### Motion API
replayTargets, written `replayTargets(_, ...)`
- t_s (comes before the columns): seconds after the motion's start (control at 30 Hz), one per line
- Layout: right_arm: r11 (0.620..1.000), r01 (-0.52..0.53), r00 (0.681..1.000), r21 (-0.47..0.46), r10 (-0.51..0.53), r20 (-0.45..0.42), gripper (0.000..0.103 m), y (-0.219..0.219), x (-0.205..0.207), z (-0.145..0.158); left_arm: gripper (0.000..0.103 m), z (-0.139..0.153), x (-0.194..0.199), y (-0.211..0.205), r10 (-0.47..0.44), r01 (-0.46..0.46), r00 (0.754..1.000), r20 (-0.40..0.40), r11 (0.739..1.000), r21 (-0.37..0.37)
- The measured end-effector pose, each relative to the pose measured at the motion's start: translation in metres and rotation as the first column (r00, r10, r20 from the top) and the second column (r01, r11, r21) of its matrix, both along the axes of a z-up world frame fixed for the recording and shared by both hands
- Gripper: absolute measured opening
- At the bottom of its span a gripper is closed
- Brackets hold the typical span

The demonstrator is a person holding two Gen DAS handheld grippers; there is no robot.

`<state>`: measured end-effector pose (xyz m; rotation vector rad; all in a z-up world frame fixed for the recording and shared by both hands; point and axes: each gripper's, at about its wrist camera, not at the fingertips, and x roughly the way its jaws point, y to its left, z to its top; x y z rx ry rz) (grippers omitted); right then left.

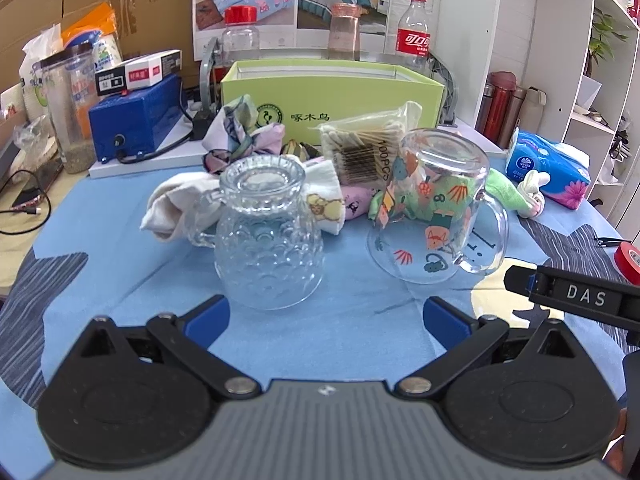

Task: Organize soft objects

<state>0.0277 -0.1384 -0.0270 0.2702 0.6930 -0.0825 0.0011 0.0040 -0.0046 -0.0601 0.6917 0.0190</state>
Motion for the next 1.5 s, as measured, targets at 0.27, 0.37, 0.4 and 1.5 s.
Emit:
replayTargets(0.27, 1.000, -0.003, 1.000, -0.002, 0.003, -0.002, 0.073, 0.0006, 0.0003, 0.0003, 0.103, -0.0018, 0.0011, -0.0007, 0.000, 0.000, 1.000, -0.008, 1.000, -0.002)
replayTargets(0.37, 1.000, -0.003, 1.000, -0.002, 0.003, -0.002, 0.073, 0.0007, 0.0002, 0.0005, 0.103, -0.0017, 0.0007, -0.0008, 0.000, 0.000, 1.000, -0.006, 1.000, -0.002)
replayTargets(0.4, 1.000, -0.004, 1.000, -0.002, 0.004, -0.002, 0.073, 0.0008, 0.0002, 0.0006, 0.103, -0.0017, 0.0006, -0.0009, 0.000, 0.000, 1.000, -0.006, 1.000, -0.001)
replayTargets(1.5, 1.000, -0.016, 1.000, -0.011, 0.016, -0.017, 0.073, 0.0064, 0.0033, -0.0015, 0.103, -0.0033, 0.0020, -0.0002, -0.006, 0.006, 1.000, -0.021, 1.000, -0.008)
